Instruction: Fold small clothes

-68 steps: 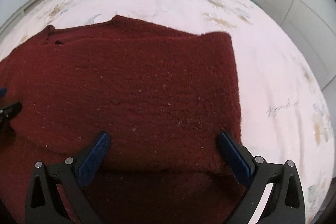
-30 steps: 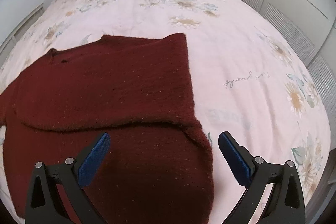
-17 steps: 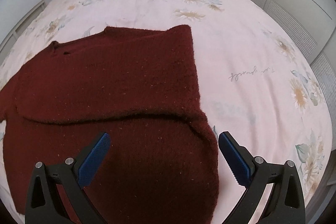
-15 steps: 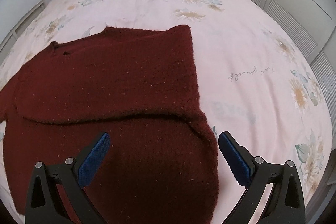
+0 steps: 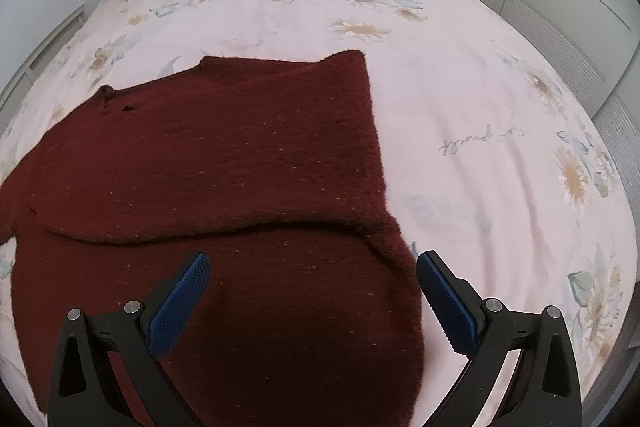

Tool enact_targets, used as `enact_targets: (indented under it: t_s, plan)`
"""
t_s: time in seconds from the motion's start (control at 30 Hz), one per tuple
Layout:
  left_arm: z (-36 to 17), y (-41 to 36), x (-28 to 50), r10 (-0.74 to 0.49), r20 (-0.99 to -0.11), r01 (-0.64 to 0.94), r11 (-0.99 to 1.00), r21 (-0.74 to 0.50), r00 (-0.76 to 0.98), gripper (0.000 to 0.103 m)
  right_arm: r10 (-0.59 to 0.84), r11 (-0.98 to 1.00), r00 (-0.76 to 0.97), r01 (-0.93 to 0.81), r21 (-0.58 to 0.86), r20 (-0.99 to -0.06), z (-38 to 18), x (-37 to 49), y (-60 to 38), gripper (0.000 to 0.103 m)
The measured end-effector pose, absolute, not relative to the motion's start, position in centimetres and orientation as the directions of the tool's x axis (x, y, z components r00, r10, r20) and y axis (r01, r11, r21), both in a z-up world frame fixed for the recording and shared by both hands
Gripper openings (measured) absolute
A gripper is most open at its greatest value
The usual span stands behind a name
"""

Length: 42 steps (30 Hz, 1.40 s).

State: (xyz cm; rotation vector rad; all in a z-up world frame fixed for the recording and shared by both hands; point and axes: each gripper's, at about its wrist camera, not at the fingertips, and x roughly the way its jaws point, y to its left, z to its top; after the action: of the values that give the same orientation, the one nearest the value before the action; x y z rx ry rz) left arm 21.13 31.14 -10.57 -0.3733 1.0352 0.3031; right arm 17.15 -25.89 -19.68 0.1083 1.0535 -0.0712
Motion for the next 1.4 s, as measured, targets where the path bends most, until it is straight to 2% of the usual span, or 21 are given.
enact_targets:
  t_s: [0.3,0.7,0.9,1.03,1.23,1.27,1.33,1.4]
  plan:
    - [-10.3,14.0,26.5,-0.088,-0.866,-0.081,0.986,-0.146,0.493,0.013,0.0,0.997,0.502,0.07,0.04,-0.865,-18.8,18.0,-25.2,0.103]
    - [-13.2,-2.4,29.4,-0.209,-0.883,0.171,0.974,-0.149,0.419,0.013,-0.018,0.991,0.529,0.122,0.055,-0.848,-15.8,18.7,-28.9,0.103]
    - [-14.0,-7.1,28.3,-0.216,-0.889,0.255,0.96,-0.117,0.405,0.012,-0.02,0.988,0.526,0.142,0.065,-0.85,-16.0,18.4,-30.1,0.103]
    - [-16.8,-8.0,28.1,-0.14,-0.918,0.256,0.966,-0.044,0.371,0.013,-0.007,0.985,0.507,0.153,0.082,-0.862,-17.0,18.0,-30.4,0.103]
    - [-20.6,-7.1,28.5,-0.116,-0.954,0.229,0.972,-0.051,0.278,0.018,0.009,0.984,0.487,0.15,0.093,-0.874,-18.2,17.5,-30.2,0.103]
    - [-20.6,-7.0,28.4,-0.111,-0.953,0.227,0.973,-0.047,0.28,0.021,0.011,0.984,0.485,0.151,0.096,-0.875,-18.3,17.5,-30.3,0.103]
    - [-20.6,-6.9,28.5,-0.108,-0.956,0.221,0.974,-0.047,0.273,0.033,0.013,0.982,0.483,0.157,0.101,-0.876,-18.5,17.4,-30.2,0.103]
    - [-20.4,-6.8,28.3,-0.11,-0.959,0.219,0.974,-0.051,0.263,0.062,0.018,0.981,0.484,0.162,0.11,-0.875,-18.5,17.2,-30.3,0.103]
